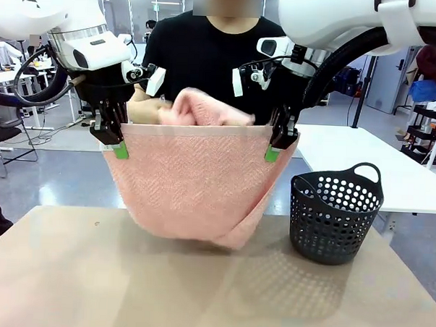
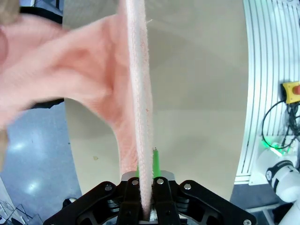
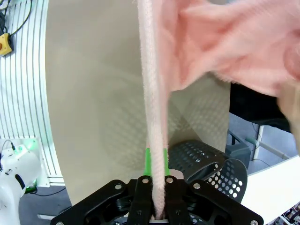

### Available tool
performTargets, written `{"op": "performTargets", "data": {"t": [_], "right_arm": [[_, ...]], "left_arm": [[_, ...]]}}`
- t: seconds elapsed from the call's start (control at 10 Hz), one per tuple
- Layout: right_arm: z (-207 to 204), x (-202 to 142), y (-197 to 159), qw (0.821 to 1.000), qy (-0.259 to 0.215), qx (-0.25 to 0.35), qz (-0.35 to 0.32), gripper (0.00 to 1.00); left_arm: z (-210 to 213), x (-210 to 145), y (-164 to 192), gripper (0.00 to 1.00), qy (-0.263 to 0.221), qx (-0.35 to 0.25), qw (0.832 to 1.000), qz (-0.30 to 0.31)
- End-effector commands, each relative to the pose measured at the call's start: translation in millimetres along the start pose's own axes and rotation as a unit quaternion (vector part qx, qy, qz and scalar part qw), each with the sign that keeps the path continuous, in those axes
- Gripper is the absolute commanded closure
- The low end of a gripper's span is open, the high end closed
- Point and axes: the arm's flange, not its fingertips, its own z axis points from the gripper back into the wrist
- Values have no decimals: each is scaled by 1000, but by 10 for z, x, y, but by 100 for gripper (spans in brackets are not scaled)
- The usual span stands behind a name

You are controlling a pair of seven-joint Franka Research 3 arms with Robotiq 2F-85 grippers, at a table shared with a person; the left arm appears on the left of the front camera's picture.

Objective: Fold the towel.
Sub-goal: Release the end of the 100 cm Hotel Towel you were holding and grab the top end of the folded side.

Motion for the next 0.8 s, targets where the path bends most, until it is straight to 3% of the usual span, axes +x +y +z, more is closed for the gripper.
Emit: {"op": "performTargets", "data": {"t": [0.0,0.7], "right_arm": [[-2,-2,0,1000,0,0,2,100],[-2,-2,0,1000,0,0,2,100]], "left_arm": [[16,-15,21,100,-1,1,1000,-6],[16,-15,21,100,-1,1,1000,-6]]}}
